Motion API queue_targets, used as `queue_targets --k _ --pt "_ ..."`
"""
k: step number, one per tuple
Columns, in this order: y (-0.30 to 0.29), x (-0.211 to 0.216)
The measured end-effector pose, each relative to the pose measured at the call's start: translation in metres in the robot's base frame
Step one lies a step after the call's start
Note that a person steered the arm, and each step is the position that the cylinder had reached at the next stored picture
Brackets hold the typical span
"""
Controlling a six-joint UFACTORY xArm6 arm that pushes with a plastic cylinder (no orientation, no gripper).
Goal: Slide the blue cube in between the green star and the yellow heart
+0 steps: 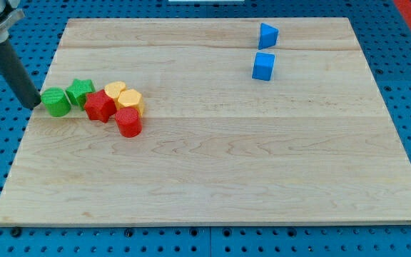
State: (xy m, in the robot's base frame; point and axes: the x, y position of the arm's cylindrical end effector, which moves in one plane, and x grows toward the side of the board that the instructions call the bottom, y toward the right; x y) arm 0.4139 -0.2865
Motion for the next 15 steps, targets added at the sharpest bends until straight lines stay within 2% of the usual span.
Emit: queue_targets --k 2,3,4,5,6,7,8,9,10,11,12,13,14,15 --pt "0.066 0.017" --pt "0.057 0.066" --pt "0.132 0.103" --pt "0.146 0.102" --pt "0.236 0.084" --pt "0.303 0.002" --pt "0.405 -0.030" --pt "0.427 -0.076" --pt "0.389 -0.082" --pt "0.322 -0.084" --pt "0.269 -0.069" --pt "0.250 -0.043" --pt "0.230 -0.068" --pt "0.235 -0.099"
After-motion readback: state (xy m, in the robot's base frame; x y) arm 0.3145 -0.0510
